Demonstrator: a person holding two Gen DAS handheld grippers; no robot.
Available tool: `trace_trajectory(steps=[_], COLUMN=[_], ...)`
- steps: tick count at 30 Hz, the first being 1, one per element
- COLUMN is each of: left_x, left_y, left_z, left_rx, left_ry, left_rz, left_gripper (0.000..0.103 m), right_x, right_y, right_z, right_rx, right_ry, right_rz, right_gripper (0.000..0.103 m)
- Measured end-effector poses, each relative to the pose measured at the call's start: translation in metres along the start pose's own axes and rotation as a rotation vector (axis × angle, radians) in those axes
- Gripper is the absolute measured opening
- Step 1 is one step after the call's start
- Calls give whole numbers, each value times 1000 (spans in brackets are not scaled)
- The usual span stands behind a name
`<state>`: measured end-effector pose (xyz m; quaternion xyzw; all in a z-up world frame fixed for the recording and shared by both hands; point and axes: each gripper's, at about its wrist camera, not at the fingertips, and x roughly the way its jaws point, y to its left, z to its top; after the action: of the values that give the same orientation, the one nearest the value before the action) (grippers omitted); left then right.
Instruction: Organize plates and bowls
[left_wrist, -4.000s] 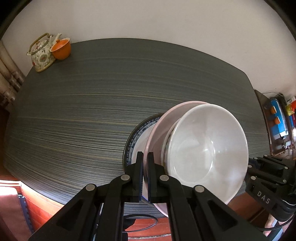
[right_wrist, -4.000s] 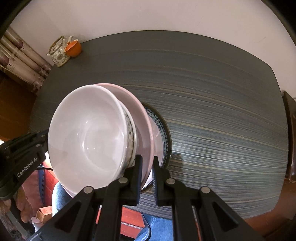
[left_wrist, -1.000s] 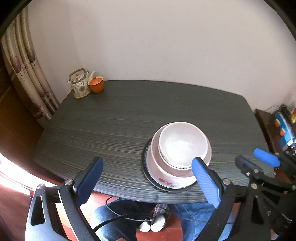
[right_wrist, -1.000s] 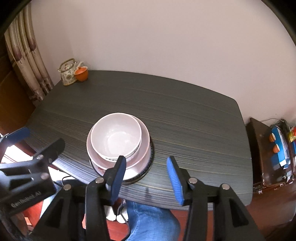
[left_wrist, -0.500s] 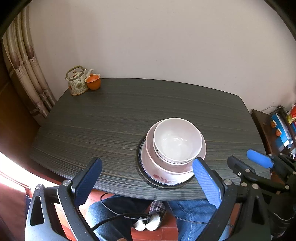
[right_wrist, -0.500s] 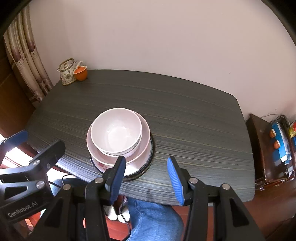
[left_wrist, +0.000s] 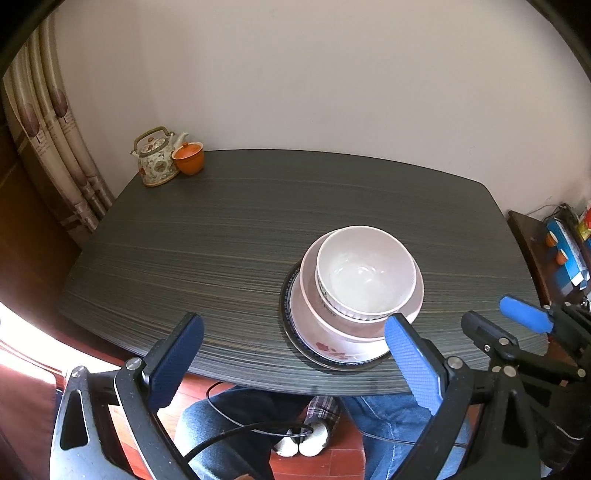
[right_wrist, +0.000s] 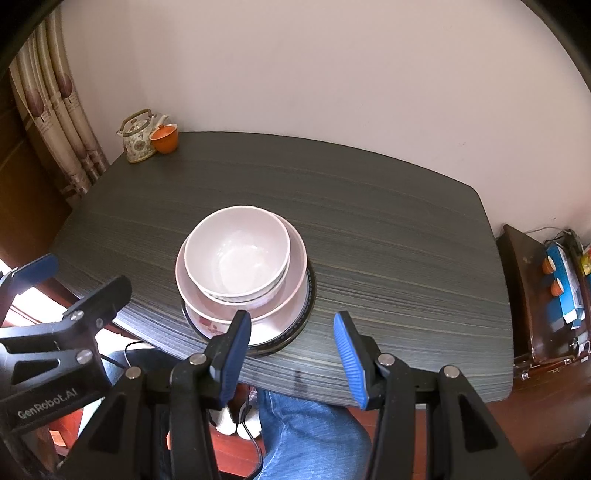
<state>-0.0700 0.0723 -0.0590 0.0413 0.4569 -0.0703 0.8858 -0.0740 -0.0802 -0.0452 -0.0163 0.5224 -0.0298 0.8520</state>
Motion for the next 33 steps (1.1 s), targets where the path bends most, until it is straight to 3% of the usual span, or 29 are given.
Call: trace_trajectory(steps=[13, 25, 33], left_x=[-2, 18, 23], left_y=[-5, -16, -24], left_z=[1, 19, 21], left_rx=[3, 11, 30], left_ry=[2, 65, 65], left_rz=[-11, -25, -22], left_gripper=[97, 97, 97], right_x=[-1, 12, 20], right_y=[-1, -17, -23], right_z=[1, 11, 12], right_rx=[8, 49, 59], right_ry=[-2, 26, 37], right_rz=[7, 1, -6], right_gripper=[48, 48, 48])
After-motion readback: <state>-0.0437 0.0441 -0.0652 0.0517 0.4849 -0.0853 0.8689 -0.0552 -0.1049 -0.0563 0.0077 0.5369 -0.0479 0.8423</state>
